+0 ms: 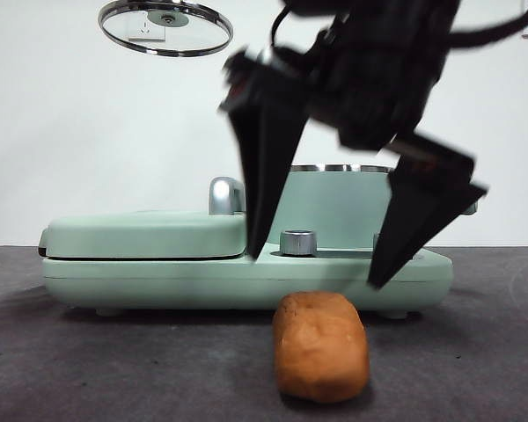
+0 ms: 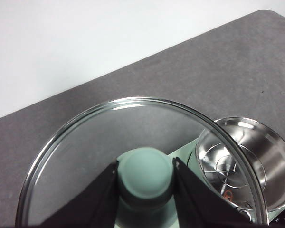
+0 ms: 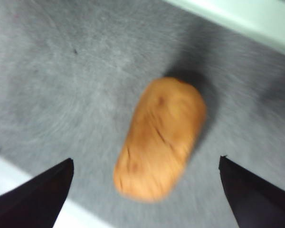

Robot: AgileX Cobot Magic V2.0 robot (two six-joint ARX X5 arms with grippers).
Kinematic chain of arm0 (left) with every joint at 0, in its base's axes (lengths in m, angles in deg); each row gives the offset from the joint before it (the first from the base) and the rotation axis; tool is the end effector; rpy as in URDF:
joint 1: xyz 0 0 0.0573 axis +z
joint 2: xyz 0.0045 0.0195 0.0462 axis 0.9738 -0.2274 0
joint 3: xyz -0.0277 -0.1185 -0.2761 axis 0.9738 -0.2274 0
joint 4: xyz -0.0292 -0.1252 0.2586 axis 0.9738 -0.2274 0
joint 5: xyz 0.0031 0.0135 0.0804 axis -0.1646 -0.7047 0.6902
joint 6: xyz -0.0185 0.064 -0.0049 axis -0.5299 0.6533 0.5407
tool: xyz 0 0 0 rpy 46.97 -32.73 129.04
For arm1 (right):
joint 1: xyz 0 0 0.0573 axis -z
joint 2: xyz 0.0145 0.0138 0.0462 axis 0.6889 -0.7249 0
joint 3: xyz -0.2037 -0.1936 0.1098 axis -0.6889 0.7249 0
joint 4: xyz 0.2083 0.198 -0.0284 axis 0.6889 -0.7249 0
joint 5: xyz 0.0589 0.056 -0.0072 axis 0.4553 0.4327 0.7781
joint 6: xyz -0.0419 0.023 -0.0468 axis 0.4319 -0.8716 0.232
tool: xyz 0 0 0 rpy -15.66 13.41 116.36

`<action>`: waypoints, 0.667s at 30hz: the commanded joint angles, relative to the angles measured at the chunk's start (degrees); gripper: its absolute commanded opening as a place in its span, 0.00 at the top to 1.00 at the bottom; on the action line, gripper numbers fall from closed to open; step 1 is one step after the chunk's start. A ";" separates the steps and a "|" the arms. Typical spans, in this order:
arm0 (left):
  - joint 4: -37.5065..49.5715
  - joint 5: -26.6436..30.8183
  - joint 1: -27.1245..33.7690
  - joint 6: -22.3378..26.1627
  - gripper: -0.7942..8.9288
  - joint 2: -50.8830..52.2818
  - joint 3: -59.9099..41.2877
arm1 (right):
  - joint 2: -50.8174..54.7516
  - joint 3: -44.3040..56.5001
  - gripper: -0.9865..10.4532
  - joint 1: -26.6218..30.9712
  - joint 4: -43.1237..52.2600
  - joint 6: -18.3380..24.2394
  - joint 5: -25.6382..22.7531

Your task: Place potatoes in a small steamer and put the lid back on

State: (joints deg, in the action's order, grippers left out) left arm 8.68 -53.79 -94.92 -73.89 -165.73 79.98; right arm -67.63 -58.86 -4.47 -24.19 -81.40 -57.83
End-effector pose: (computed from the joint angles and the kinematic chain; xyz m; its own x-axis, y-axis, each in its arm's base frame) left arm 0.3939 -0.1392 0.4894 0.7339 -0.4606 -0.4993 0.5376 0.8431 0.0124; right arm 0.2143 0.2515 0.2231 0.0693 0.3493 -0.9345 -0.3664 0.8802 0.3018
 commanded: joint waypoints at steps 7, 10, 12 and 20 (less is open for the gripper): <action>0.92 -0.28 -0.22 -0.04 0.87 0.09 2.14 | -8.74 -0.79 0.49 -1.38 1.90 0.92 0.35; 0.70 -0.28 -0.22 -0.04 0.87 0.09 2.14 | -11.06 -0.79 0.53 -1.36 2.29 1.75 1.55; 0.72 -0.28 -0.22 -0.04 0.87 0.09 2.14 | -12.33 -0.79 0.59 -1.36 2.95 2.54 1.88; 0.68 -0.28 -0.20 -0.02 0.87 0.09 2.14 | -13.18 -1.27 0.75 -1.31 4.94 2.58 1.49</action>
State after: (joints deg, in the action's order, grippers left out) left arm 7.92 -53.81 -94.94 -73.89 -165.73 79.98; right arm -78.97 -59.07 -4.97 -21.39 -79.76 -57.54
